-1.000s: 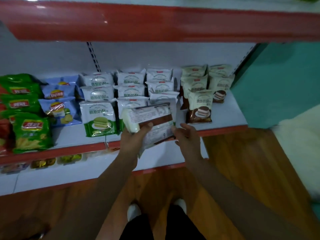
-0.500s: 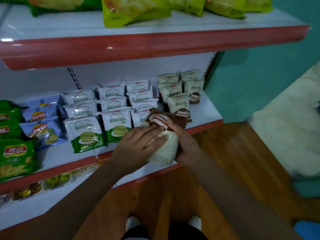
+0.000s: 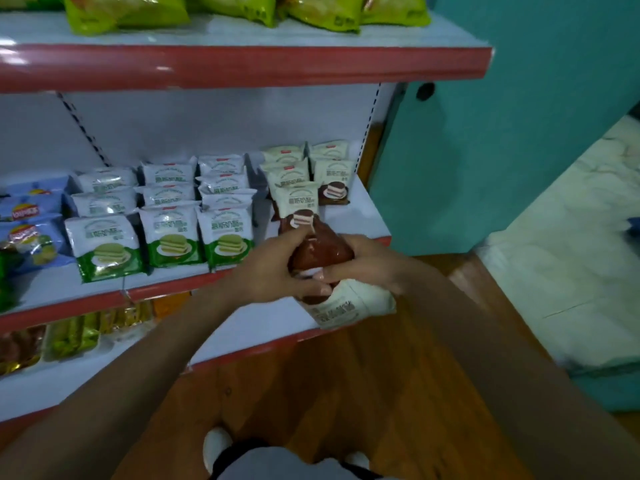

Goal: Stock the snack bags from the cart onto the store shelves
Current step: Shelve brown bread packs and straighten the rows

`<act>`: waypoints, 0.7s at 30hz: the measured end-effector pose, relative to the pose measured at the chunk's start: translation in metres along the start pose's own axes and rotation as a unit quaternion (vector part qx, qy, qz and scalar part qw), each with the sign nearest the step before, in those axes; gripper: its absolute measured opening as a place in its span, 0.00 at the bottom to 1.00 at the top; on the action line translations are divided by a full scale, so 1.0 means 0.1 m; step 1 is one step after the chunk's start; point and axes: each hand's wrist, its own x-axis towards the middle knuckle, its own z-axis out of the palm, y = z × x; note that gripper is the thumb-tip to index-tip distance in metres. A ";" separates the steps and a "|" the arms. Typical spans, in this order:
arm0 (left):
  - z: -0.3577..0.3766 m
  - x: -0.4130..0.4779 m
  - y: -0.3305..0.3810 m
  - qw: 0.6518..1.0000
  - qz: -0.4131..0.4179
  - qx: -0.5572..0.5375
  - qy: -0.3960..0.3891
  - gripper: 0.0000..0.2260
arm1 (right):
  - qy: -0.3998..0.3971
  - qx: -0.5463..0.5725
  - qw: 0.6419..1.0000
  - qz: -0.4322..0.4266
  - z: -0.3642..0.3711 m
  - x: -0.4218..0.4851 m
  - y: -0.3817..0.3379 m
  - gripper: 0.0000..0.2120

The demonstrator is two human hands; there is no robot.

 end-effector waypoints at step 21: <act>1.35 0.17 0.54 0.698 -0.261 -0.600 0.291 0.24 | 0.097 0.321 0.941 0.045 -0.18 -0.31 1.02 0.32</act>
